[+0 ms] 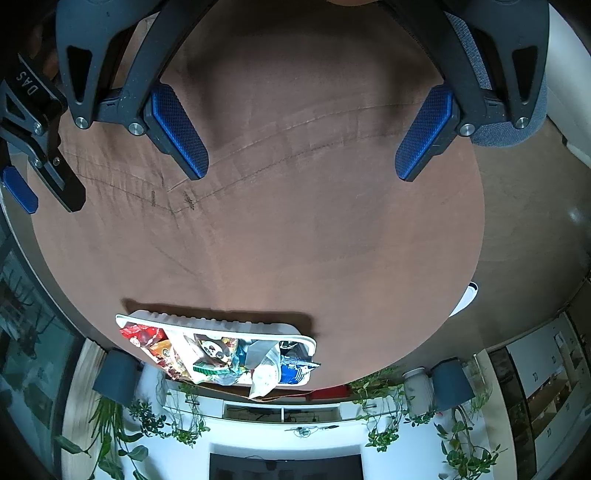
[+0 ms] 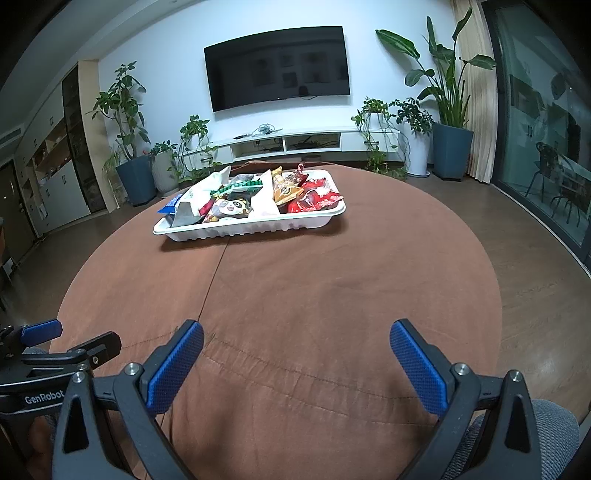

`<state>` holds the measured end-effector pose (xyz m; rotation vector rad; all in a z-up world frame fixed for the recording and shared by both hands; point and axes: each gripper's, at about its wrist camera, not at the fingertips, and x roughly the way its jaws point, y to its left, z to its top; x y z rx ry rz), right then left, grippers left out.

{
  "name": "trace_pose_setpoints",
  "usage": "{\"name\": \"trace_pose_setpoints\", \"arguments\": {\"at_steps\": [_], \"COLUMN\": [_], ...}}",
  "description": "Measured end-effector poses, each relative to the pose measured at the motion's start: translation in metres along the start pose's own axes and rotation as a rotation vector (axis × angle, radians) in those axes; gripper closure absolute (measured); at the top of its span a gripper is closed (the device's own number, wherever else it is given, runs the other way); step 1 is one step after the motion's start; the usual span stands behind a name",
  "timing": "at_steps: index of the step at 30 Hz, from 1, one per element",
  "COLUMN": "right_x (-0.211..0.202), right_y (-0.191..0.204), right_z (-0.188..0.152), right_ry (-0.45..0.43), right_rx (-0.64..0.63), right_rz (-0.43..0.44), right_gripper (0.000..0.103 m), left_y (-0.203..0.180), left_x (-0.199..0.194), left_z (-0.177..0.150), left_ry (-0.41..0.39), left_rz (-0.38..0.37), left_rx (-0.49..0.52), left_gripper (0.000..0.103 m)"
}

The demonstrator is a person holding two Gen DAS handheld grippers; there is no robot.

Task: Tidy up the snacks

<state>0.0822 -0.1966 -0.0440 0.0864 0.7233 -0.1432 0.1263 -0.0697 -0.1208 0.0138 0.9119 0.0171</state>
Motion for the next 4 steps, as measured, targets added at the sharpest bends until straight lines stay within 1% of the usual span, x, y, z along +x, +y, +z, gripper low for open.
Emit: {"name": "trace_pose_setpoints", "arguments": {"at_steps": [2, 4], "right_x": [-0.0005, -0.0007], "right_y": [0.0001, 0.0001], "right_z": [-0.0007, -0.0009], "right_ry": [0.0, -0.001], "right_rx": [0.001, 0.002], "right_rz": [0.0, -0.001], "right_gripper": [0.0, 0.0], "left_y": [0.0004, 0.0011], "left_x": [-0.002, -0.0024], "left_z": [-0.0001, 0.0003], "left_ry": [-0.011, -0.007], "left_rz": [0.002, -0.016], "left_rx": [0.001, -0.005], "left_gripper": [0.0, 0.0]}}
